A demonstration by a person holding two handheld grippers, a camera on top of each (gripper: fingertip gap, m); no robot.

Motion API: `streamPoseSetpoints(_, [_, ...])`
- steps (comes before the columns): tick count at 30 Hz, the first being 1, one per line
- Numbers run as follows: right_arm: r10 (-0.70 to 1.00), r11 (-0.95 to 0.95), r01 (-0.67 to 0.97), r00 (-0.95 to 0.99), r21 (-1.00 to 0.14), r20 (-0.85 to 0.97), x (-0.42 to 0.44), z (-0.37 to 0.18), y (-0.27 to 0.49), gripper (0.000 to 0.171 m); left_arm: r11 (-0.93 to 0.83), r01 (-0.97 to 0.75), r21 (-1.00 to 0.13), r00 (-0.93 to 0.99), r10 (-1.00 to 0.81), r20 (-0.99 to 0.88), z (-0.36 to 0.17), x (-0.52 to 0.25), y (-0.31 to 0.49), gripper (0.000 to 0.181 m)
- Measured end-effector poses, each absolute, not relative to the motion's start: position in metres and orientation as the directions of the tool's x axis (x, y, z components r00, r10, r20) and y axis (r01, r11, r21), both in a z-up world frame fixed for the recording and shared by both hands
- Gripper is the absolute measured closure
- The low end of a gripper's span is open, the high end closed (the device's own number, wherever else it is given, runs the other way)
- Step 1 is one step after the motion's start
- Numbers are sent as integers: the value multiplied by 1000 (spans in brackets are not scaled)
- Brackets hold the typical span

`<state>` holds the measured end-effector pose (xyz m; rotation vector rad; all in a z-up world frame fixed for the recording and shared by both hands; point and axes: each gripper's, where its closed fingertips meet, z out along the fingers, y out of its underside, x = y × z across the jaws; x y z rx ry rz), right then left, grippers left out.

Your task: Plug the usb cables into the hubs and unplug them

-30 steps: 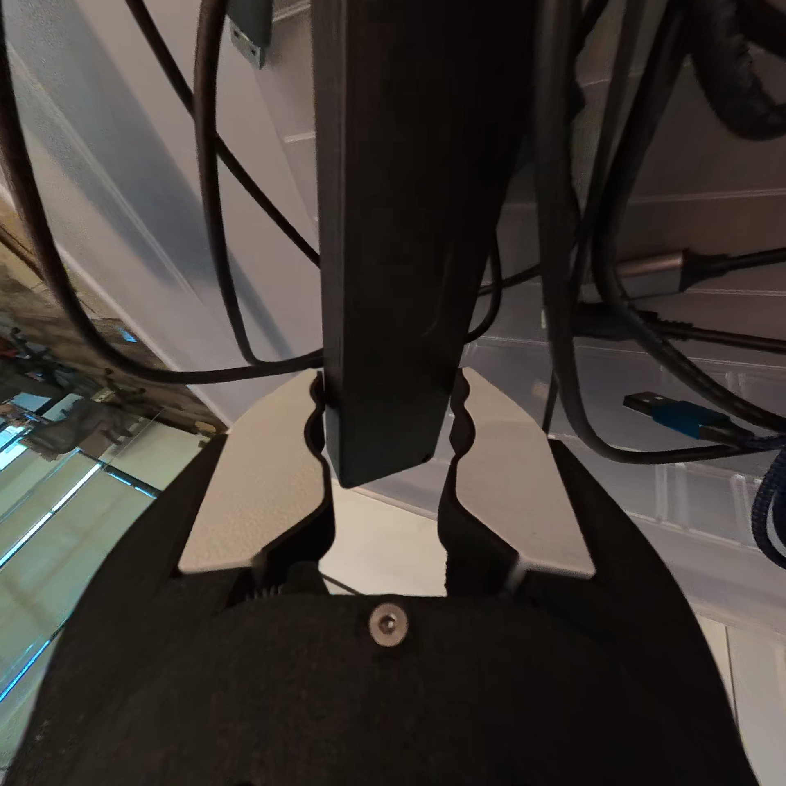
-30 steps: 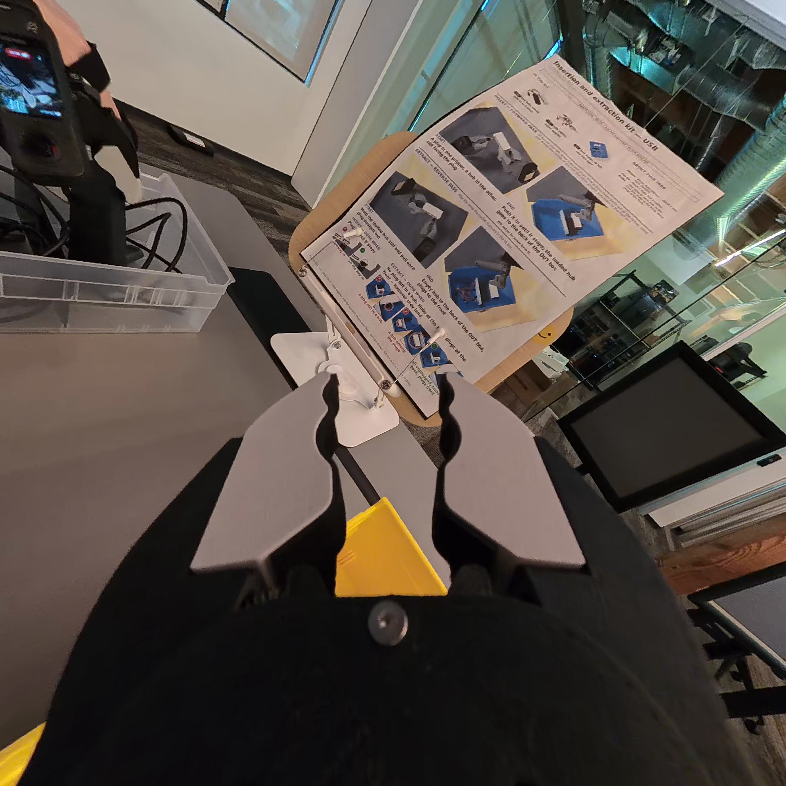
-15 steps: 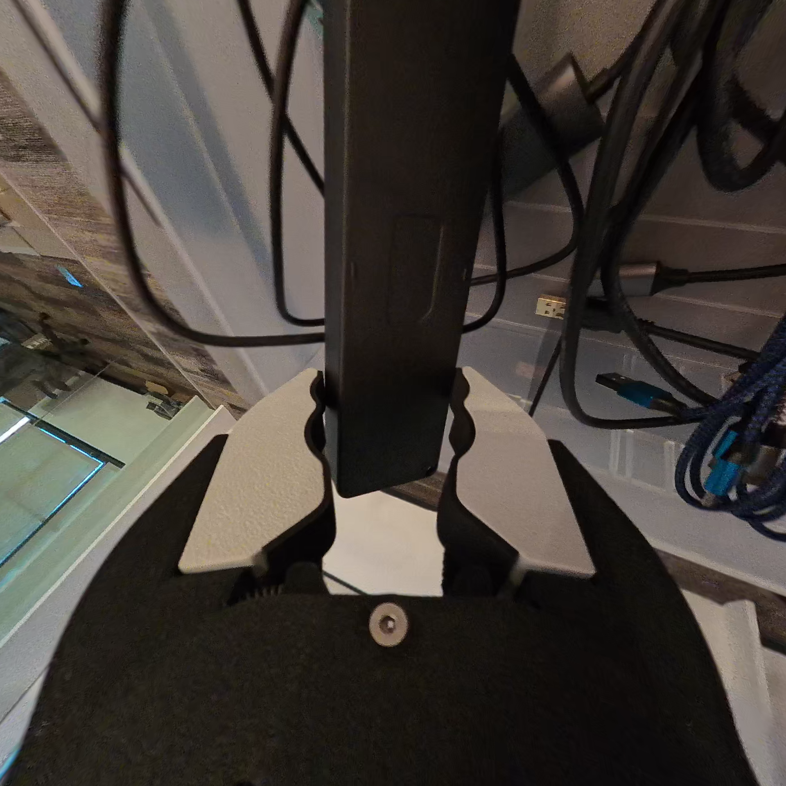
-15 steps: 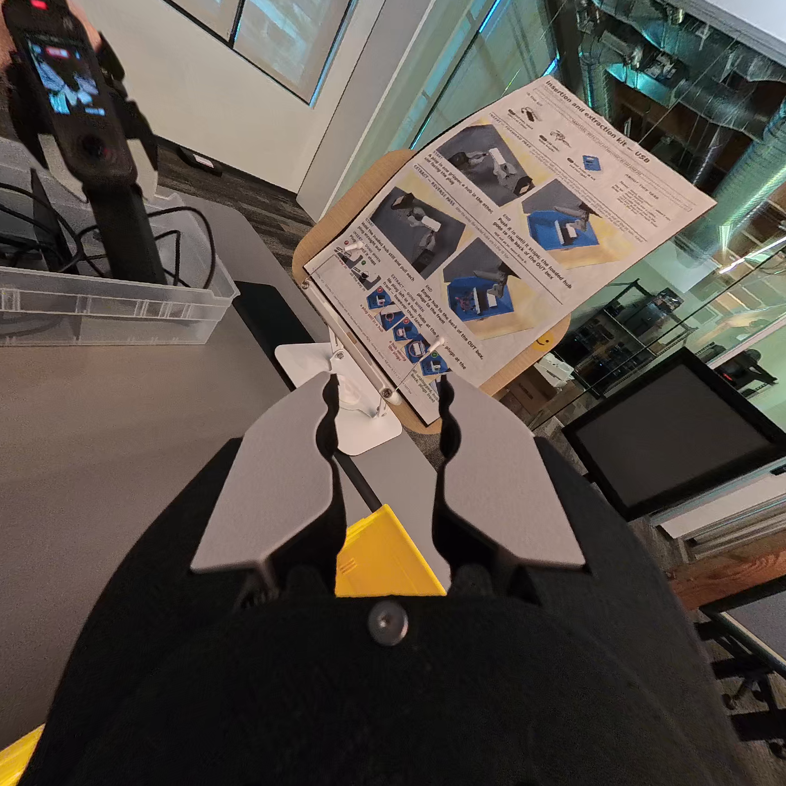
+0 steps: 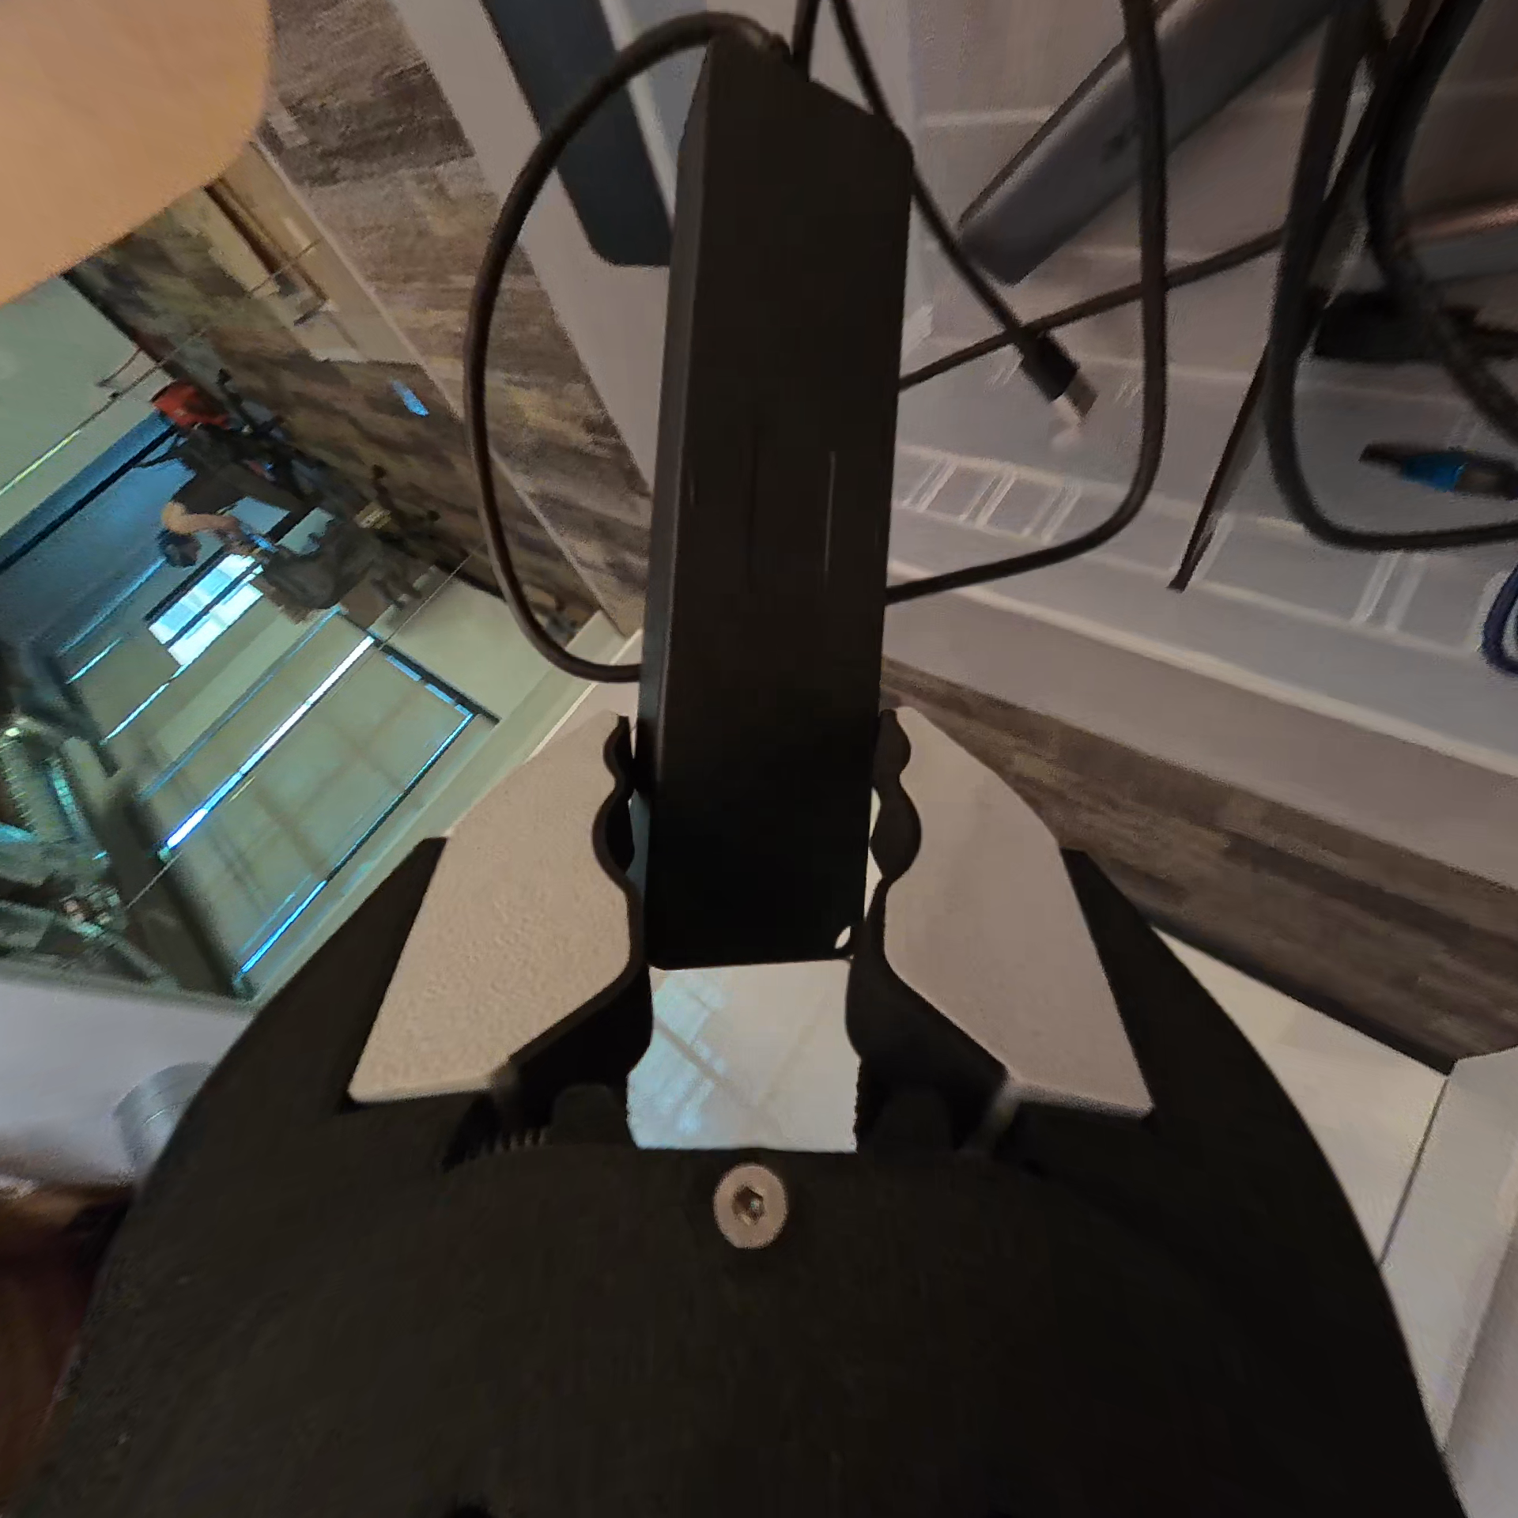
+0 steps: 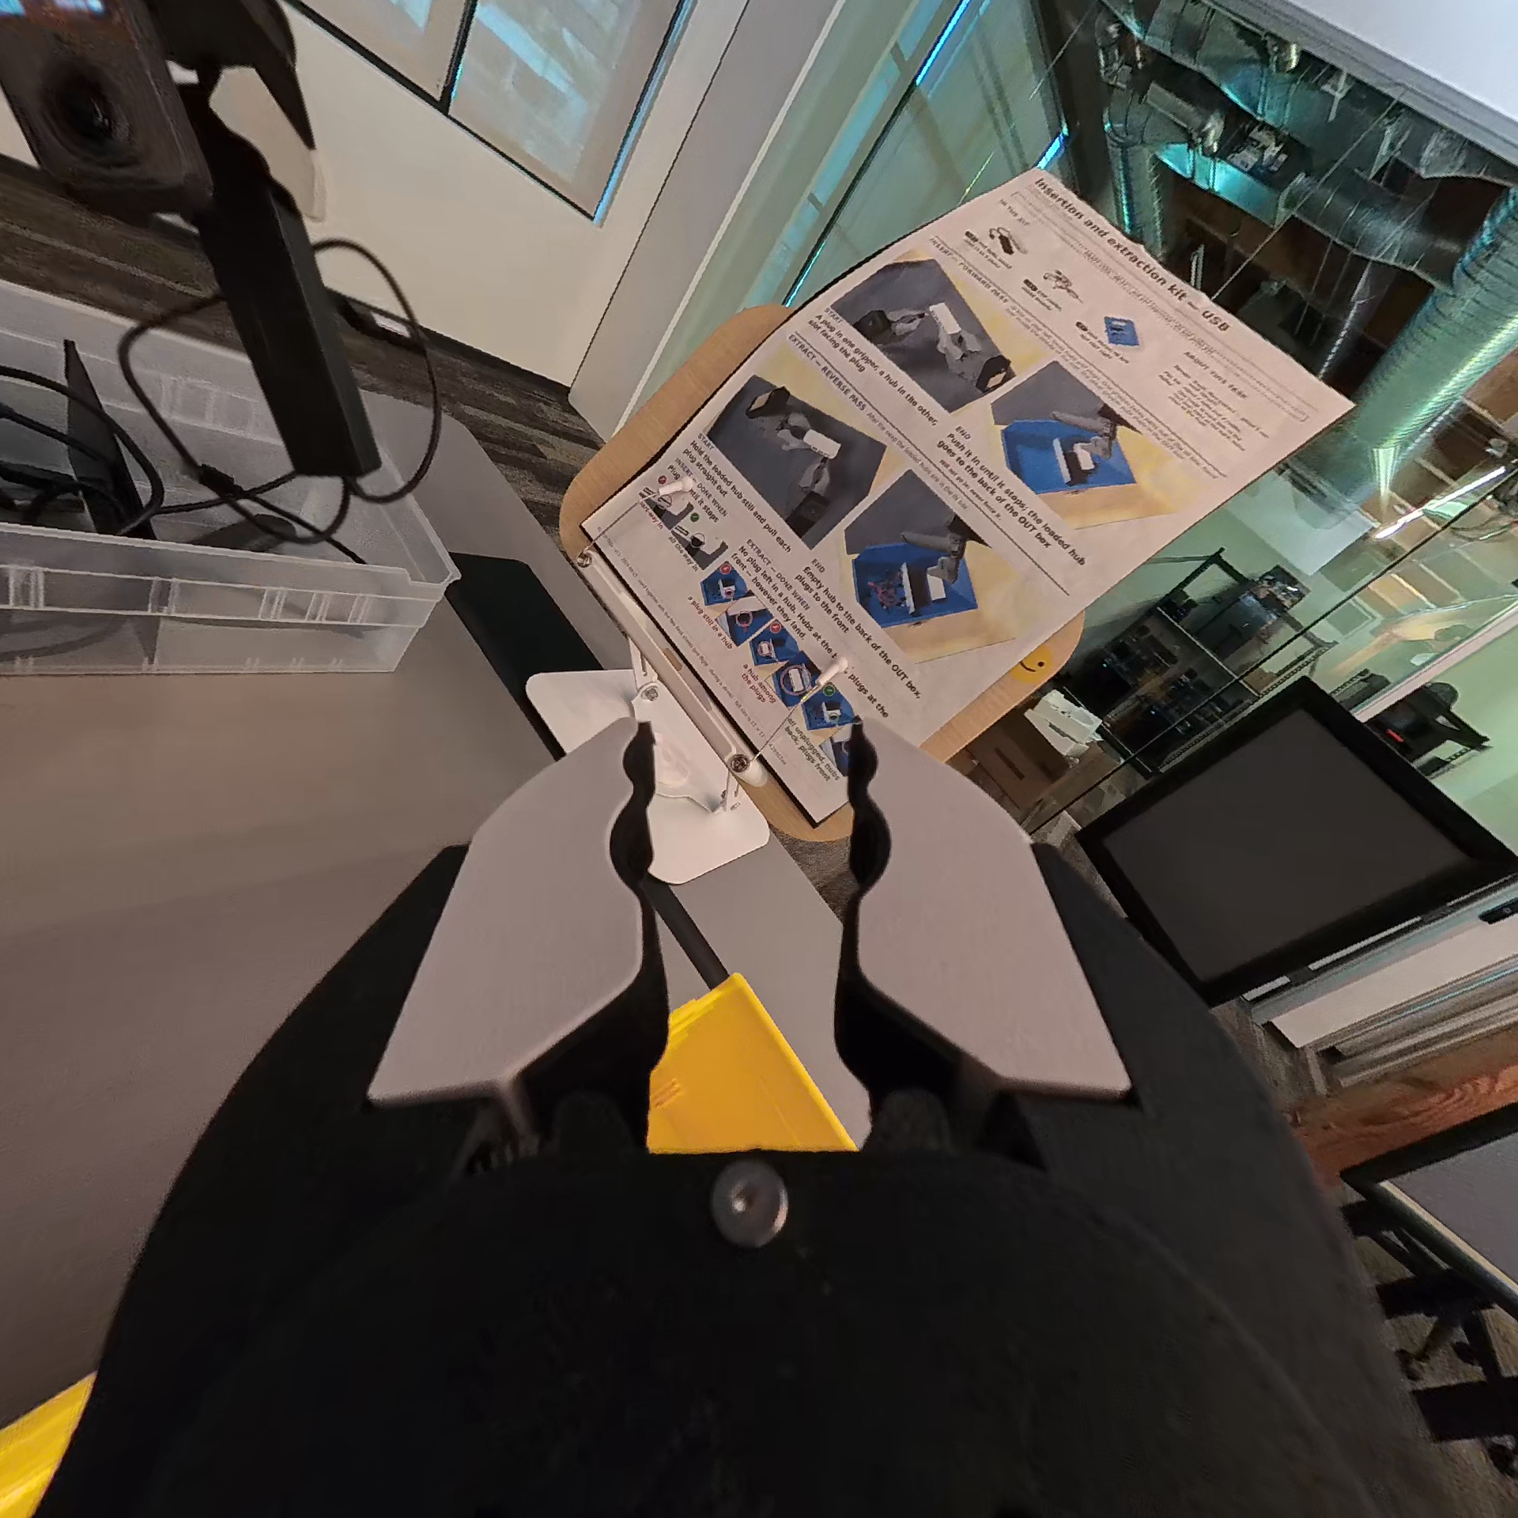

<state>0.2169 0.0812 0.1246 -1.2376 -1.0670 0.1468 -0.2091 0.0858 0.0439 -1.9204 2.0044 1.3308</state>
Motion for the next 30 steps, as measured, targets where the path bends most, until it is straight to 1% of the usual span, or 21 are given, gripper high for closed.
streamPoseSetpoints(4, [615, 390, 414, 547, -822, 568, 221, 129, 79, 125, -172, -819, 548, -259, -741, -620, 80, -199, 83, 125])
streamPoseSetpoints(8, [613, 396, 394, 560, -830, 558, 227, 135, 76, 125, -207, -797, 567, -300, -680, -669, 128, -185, 81, 125])
streamPoseSetpoints(16, [630, 385, 373, 562, -844, 535, 233, 136, 74, 125, -295, -760, 579, -361, -548, -754, 238, -149, 69, 124])
streamPoseSetpoints(23, [666, 379, 351, 539, -856, 516, 224, 132, 73, 125, -381, -742, 552, -380, -439, -814, 335, -115, 51, 125])
streamPoseSetpoints(26, [685, 383, 342, 518, -858, 513, 215, 129, 70, 125, -392, -752, 529, -375, -406, -834, 359, -99, 43, 125])
streamPoseSetpoints(30, [751, 375, 285, 464, -882, 469, 190, 124, 63, 125, -384, -738, 555, -420, -382, -823, 370, -78, 35, 125])
